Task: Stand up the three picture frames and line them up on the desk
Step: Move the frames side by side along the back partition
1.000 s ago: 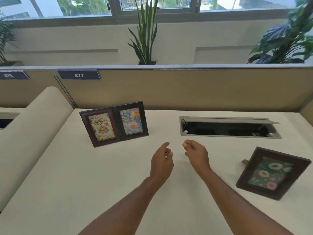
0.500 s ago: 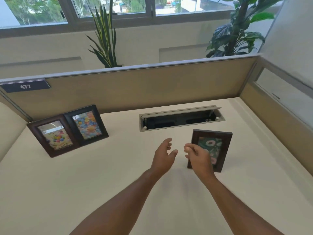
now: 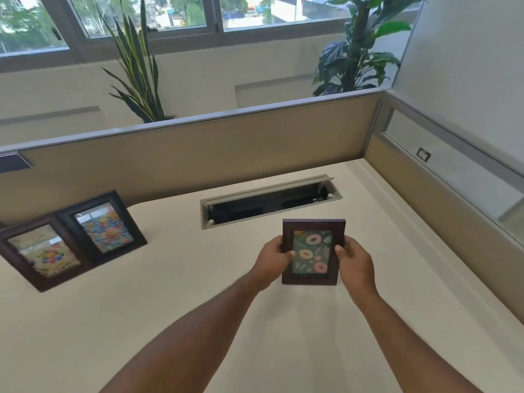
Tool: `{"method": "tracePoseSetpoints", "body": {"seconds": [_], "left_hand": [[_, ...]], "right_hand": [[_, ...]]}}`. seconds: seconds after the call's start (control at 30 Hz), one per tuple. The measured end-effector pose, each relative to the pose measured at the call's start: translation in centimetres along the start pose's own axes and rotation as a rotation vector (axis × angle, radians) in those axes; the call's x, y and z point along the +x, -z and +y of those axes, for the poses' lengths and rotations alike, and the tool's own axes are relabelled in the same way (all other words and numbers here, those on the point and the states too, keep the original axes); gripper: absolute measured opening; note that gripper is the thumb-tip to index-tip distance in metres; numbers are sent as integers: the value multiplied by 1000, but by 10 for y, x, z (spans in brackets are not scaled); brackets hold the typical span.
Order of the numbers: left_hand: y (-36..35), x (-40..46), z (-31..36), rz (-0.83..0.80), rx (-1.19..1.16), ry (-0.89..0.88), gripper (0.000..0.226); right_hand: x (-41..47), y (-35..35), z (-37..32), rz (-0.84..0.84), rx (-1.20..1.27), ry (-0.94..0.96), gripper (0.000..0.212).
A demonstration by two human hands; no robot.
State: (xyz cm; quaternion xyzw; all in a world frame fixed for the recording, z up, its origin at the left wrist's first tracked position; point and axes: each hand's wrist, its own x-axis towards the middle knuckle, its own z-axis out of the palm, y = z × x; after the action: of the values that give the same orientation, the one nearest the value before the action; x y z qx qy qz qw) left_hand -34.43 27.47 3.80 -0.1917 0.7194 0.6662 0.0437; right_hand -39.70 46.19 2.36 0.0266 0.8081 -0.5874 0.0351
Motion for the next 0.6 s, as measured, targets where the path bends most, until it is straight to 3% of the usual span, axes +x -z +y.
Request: {"method": "tracePoseSetpoints", "body": {"seconds": [0.23,0.6], "left_hand": [[25,5,5,8,-71,30,30],[162,-1,4,245,-174,-30,35]], "right_hand": [[10,-19,-11,-9,0,-11,18],[17,-152,-81,-247,17,117,22]]}}
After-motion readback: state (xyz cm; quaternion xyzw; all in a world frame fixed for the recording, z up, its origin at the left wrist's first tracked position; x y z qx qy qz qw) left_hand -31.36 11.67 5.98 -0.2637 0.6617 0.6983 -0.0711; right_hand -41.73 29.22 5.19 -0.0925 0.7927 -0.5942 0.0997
